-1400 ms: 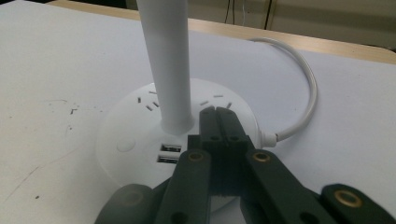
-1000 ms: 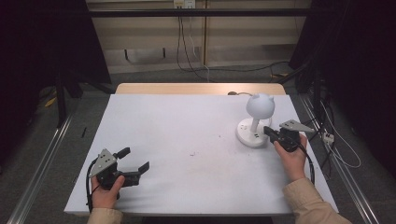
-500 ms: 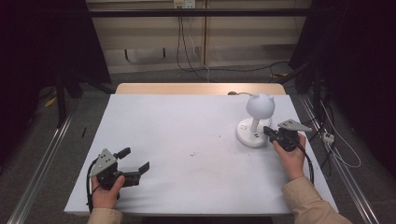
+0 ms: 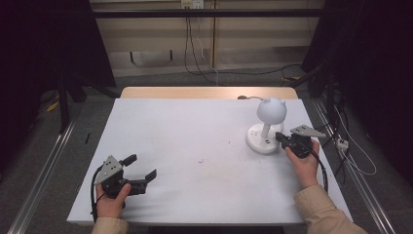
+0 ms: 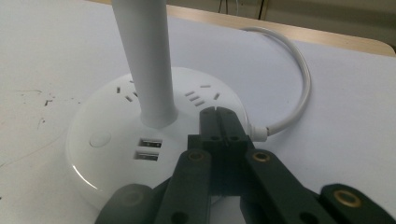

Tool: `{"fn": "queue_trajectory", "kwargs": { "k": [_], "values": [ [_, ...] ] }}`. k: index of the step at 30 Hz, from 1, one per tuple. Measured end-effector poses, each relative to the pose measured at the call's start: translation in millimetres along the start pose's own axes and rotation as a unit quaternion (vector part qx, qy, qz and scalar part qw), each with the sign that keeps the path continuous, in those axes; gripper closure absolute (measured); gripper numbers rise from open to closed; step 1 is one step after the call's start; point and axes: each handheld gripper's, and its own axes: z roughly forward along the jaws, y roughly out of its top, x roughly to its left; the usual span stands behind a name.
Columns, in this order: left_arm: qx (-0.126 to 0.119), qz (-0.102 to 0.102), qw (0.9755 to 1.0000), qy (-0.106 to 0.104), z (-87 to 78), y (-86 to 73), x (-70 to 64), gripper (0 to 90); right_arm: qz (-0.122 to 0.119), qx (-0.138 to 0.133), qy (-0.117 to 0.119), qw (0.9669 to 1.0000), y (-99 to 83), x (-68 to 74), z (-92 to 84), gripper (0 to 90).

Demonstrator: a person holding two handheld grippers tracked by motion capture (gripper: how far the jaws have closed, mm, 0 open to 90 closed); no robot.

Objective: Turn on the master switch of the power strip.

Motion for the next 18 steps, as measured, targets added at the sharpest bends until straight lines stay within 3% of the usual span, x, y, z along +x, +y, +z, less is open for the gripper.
{"fn": "queue_trajectory", "kwargs": {
  "k": [18],
  "values": [
    [0.000,0.000,1.0000,0.000,0.1,0.0,-0.5,4.5,-0.020,0.000,-0.004,0.9998,-0.3,2.2,1.3,90.0]
  ]
}}
